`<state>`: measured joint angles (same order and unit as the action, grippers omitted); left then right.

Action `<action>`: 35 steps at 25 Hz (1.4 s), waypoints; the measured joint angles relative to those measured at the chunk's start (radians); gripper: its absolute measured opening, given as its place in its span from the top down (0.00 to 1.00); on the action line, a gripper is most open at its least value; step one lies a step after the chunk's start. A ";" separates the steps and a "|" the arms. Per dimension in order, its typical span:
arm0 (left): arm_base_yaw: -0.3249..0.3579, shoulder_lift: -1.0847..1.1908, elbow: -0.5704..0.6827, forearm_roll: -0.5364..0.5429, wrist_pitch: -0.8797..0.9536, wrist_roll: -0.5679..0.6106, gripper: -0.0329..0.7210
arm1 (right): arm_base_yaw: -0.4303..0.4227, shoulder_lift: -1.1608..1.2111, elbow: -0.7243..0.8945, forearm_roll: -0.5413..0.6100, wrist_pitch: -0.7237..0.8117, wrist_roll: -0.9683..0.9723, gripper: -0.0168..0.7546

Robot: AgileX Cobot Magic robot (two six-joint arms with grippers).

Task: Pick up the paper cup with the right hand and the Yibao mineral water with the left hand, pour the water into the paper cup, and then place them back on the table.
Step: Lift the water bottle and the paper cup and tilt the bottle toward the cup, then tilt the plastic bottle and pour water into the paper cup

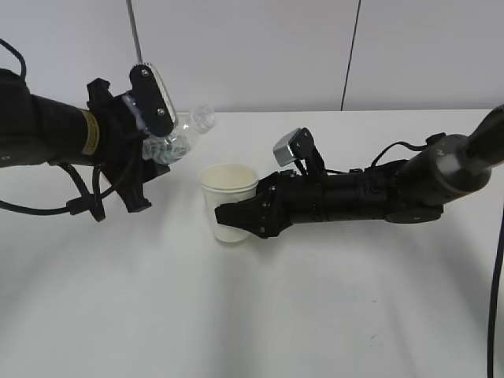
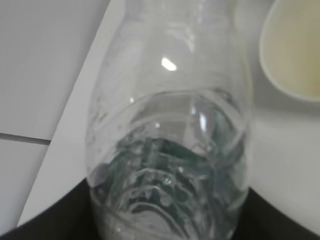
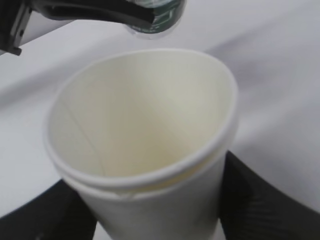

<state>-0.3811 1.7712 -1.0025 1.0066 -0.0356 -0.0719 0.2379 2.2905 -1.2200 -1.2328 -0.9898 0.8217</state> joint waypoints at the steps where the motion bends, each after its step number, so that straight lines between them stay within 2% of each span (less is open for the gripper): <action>1: -0.005 0.000 0.000 0.012 0.013 0.000 0.43 | 0.000 0.000 0.000 0.000 0.002 0.000 0.32; 26: -0.015 -0.018 -0.039 0.195 0.184 0.002 0.44 | 0.000 0.001 -0.039 -0.012 0.046 0.002 0.32; 35: -0.062 -0.018 -0.053 0.266 0.253 0.003 0.44 | 0.000 0.001 -0.039 -0.037 0.049 0.004 0.32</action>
<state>-0.4431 1.7533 -1.0551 1.2724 0.2172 -0.0689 0.2379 2.2912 -1.2587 -1.2694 -0.9405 0.8258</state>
